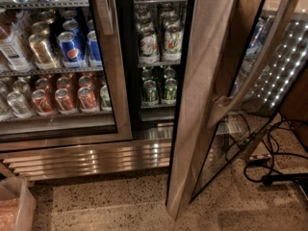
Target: Open right fridge door
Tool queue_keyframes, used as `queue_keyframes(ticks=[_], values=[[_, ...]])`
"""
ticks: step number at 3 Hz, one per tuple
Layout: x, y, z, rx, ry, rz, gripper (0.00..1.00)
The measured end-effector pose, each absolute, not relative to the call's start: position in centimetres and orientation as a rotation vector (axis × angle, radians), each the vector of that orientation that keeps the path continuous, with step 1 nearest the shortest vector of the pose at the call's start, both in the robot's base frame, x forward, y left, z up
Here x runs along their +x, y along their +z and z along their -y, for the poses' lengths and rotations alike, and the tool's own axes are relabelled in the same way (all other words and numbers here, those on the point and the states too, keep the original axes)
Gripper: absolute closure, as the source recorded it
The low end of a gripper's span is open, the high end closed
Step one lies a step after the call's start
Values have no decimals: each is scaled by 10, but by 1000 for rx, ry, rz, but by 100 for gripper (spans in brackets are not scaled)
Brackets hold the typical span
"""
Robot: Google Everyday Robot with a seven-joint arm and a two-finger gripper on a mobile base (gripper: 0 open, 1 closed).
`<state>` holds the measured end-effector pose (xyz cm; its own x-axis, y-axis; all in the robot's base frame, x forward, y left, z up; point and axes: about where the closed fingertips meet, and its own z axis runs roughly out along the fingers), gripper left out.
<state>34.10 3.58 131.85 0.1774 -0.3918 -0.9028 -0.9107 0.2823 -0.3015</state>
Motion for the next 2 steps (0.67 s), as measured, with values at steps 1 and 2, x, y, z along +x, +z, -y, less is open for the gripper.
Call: queue_keyframes(ticks=[1, 2], values=[[341, 1319, -36, -1305, 575, -1414, 1], [341, 1319, -36, -1305, 575, -1414, 1]])
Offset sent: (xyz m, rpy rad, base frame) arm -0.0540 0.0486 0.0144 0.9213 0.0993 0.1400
